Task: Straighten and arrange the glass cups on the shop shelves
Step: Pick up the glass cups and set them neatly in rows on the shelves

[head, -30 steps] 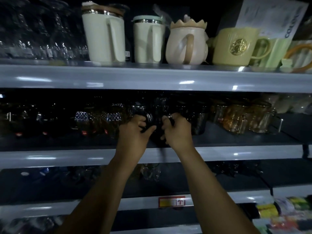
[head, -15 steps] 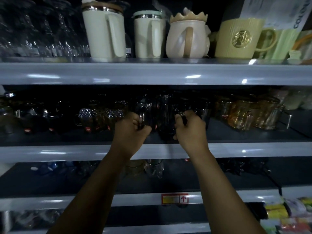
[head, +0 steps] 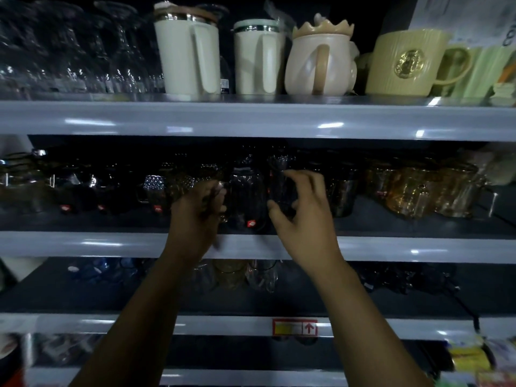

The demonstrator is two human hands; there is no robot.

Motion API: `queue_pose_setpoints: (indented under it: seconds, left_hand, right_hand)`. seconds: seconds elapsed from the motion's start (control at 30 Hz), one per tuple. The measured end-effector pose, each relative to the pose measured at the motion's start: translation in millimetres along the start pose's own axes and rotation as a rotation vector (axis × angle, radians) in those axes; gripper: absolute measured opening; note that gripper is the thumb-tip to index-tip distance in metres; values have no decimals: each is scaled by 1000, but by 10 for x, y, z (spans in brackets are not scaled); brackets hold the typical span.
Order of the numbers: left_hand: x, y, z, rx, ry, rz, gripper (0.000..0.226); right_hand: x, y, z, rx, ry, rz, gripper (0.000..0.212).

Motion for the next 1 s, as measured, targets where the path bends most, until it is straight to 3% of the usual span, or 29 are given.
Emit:
queue_pose_setpoints:
  seconds: [0.13,0.3,0.43,0.63,0.77,1.0]
  left_hand:
    - [-5,-3,58,16,-151,-72,23]
    - [86,98,110,49,-143,-78,18]
    - [123,125,114,49,-163,-82,24]
    - [59,100,33,-63,-118,-10,25]
    - [-48,82,-135,-176,174,162,25]
    - [119,113,-164,-96,609,238,46]
  right_hand:
    - [41,257,133,228,21,-46,61]
    - [77,513,211,327,-33,-146,52]
    - [75,606,295,478,-90,-176,62]
    - [101,515,249,335,17,-95,65]
    - [127,443,209,197,-15,-9,64]
    - [232,472,294,152,-148,43,62]
Point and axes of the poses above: each hand's wrist, its own y-axis towards the middle knuckle, its own z-axis out of the palm, x = y × z, the point moved 5 cm from there along y, towards the middle knuckle, and after that the axes turned 14 degrees about -y, right-handed, at the moved point
